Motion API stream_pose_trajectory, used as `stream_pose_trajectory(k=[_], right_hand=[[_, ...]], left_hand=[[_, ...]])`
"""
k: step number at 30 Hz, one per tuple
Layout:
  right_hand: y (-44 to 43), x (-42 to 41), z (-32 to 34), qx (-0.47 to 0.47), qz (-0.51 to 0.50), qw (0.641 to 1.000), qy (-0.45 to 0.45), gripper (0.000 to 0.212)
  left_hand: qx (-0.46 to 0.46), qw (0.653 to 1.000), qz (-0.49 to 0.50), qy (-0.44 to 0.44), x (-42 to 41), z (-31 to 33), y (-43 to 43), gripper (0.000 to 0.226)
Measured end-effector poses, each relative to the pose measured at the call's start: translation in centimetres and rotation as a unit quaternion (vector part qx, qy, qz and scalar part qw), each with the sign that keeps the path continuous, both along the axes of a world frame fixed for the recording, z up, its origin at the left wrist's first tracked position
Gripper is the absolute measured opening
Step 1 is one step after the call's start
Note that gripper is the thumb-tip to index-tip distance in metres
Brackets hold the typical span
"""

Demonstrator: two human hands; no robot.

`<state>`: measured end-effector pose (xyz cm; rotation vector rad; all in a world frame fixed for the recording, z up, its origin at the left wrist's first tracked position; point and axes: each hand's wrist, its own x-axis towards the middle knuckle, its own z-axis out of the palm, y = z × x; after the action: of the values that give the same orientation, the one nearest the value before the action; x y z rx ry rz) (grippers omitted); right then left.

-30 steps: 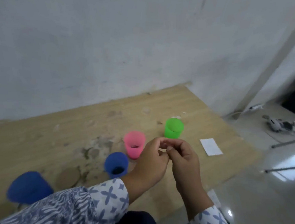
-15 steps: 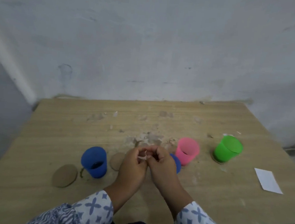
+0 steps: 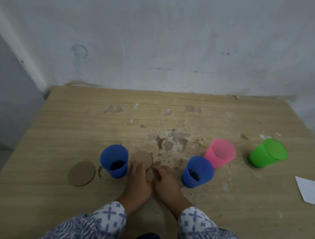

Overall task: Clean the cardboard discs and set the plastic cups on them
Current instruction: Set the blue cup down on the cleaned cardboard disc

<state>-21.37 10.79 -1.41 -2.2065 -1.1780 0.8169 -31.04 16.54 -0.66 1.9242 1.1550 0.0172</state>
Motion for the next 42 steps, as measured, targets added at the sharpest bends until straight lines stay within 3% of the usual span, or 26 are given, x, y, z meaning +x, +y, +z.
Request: stream_pose_trajectory(k=[10, 19, 34, 42], right_hand=[[0.9, 0.4, -2.0, -0.05, 0.109, 0.979, -0.162, 0.054], [0.4, 0.5, -2.6, -0.077, 0.118, 0.977, -0.159, 0.065], [-2.2, -0.5, -3.3, -0.021, 0.002, 0.986, -0.166, 0.058], [-2.3, -0.9, -4.1, -0.068, -0.009, 0.981, -0.181, 0.061]], left_hand=[[-0.028, 0.998, 0.038, 0.035, 1.6, -1.1, 1.4, 0.066], [-0.031, 0.997, 0.065, 0.033, 2.5, -1.3, 1.7, 0.064], [0.005, 1.0, 0.009, -0.015, 3.6, -1.3, 1.2, 0.062], [0.111, 0.989, -0.096, 0.014, 3.5, -2.1, 1.9, 0.054]])
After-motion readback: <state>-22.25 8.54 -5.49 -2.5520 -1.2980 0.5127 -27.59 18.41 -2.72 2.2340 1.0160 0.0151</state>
